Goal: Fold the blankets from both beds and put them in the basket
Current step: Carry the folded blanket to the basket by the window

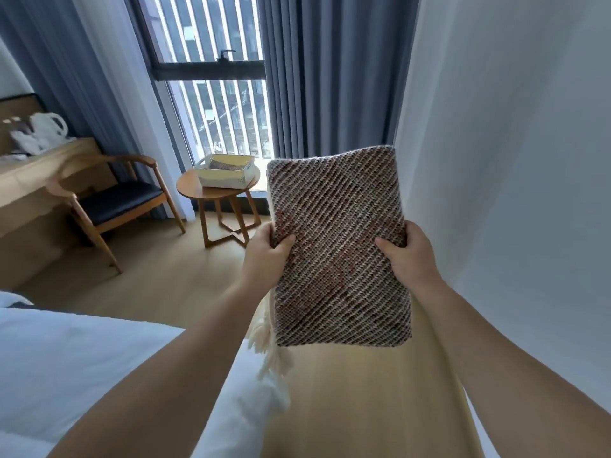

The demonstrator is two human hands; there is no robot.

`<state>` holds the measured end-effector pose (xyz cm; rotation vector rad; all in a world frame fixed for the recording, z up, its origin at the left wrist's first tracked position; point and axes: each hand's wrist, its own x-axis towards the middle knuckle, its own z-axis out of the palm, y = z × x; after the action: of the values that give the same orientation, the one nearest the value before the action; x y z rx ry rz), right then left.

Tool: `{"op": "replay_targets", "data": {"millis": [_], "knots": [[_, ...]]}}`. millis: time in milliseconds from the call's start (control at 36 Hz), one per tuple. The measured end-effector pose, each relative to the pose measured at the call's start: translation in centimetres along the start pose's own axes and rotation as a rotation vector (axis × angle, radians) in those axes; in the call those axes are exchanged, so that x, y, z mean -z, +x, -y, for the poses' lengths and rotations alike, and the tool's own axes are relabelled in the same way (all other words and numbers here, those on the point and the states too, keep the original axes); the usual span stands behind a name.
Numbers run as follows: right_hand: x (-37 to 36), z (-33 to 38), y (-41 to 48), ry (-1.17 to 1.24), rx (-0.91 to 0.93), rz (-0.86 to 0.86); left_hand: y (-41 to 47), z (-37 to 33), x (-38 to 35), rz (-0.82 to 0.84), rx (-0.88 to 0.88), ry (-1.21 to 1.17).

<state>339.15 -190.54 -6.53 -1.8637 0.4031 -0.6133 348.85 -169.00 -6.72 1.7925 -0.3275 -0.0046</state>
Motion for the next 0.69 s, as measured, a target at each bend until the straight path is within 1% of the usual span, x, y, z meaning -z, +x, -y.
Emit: {"op": "replay_targets", "data": {"millis": [194,333,500,694], "knots": [[-0.3,-1.2,11.5,0.018,0.040,0.095,8.6,-0.7,-3.6,-0.097,0.010,-0.033],[-2.2,-2.1,18.5,0.027,0.048,0.132,14.5,-0.2,-4.6,-0.141,0.029,-0.060],[-6.3,-3.3,26.4,0.056,0.038,0.170,22.6,2.0,-4.7,-0.174,0.026,-0.052],[-13.4,-4.1,35.8,0.022,0.064,0.160,34.0,6.1,-3.1,-0.157,0.036,-0.101]]}}
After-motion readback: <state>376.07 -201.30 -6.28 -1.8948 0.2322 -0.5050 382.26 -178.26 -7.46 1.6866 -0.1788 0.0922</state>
